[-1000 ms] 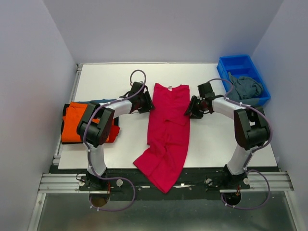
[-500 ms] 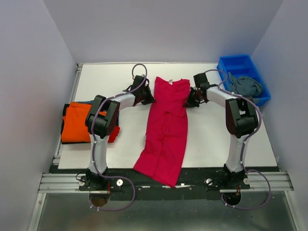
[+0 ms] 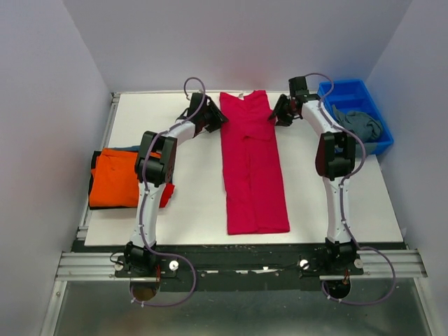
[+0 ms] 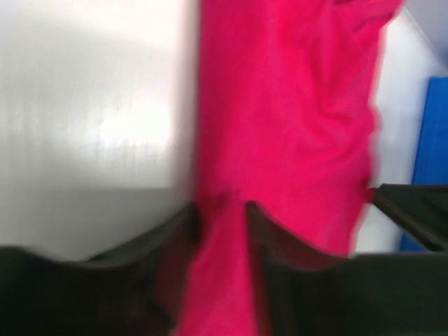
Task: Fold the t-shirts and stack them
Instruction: Rotate the tshirt 90 degrees, then grab the bottom of the folded rectangular tshirt with both arms
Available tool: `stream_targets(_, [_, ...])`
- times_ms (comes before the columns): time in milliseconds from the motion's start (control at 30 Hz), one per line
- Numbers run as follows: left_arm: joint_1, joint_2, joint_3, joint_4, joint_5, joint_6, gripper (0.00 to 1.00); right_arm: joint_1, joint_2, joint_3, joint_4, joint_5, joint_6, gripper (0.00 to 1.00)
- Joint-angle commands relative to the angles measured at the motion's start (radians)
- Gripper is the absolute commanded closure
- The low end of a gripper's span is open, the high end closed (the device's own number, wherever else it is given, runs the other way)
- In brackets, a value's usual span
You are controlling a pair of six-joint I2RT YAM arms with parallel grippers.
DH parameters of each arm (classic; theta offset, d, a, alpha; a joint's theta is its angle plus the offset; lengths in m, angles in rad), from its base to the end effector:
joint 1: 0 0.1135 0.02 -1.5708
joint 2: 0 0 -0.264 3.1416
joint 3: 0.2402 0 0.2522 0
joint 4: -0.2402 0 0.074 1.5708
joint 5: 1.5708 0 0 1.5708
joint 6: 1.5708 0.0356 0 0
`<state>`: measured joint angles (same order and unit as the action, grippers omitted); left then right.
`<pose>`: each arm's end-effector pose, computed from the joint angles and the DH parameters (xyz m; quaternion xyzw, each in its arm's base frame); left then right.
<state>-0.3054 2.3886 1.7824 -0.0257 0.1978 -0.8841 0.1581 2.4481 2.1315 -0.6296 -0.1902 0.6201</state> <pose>0.5091 -0.1678 0.1394 -0.2104 0.8633 -0.3252 0.3235 0.5304 0.0914 0.1746 0.1885 0.9288 0.1996 0.2487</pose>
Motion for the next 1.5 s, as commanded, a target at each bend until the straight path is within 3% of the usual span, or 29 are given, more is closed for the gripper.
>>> stream_targets(0, [0.026,0.032,0.039,-0.011,0.066,-0.021,0.33,-0.014,0.025,0.119,-0.133,-0.045,-0.034,0.40])
stream_targets(167, [0.028,-0.162,-0.156,0.018,0.046,0.051,0.20,-0.014,-0.277,-0.373,0.074,-0.049,-0.048,0.35])
stream_targets(300, [0.005,-0.368,-0.424,0.067,0.057,0.036,0.21,-0.003,-0.532,-0.750,0.177,-0.049,-0.066,0.36])
stream_targets(433, [-0.072,-0.580,-0.732,0.069,0.017,0.028,0.29,0.020,-0.762,-1.109,0.237,-0.038,-0.051,0.45])
stream_targets(667, [-0.250,-0.890,-1.129,0.063,-0.008,-0.047,0.32,0.081,-1.108,-1.504,0.197,0.003,-0.030,0.46])
stream_targets(767, [-0.316,-1.000,-1.224,0.044,-0.011,-0.093,0.34,0.112,-1.225,-1.594,0.137,0.005,-0.005,0.47])
stream_targets(833, [-0.349,-1.051,-1.262,0.027,-0.014,-0.114,0.35,0.156,-1.290,-1.625,0.136,-0.054,0.032,0.54])
stream_targets(933, [-0.409,-1.097,-1.299,0.027,-0.009,-0.154,0.38,0.234,-1.325,-1.604,0.029,0.040,0.072,0.55])
stream_targets(1300, [-0.580,-1.076,-1.313,0.006,-0.008,-0.254,0.50,0.265,-1.422,-1.684,-0.059,0.051,0.093,0.58])
stream_targets(1400, [-0.600,-1.068,-1.319,0.004,-0.006,-0.271,0.54,0.267,-1.413,-1.699,-0.044,0.023,0.087,0.70])
stream_targets(1467, [-0.607,-1.068,-1.324,0.004,-0.012,-0.279,0.58,0.270,-1.405,-1.699,-0.036,0.008,0.084,0.86])
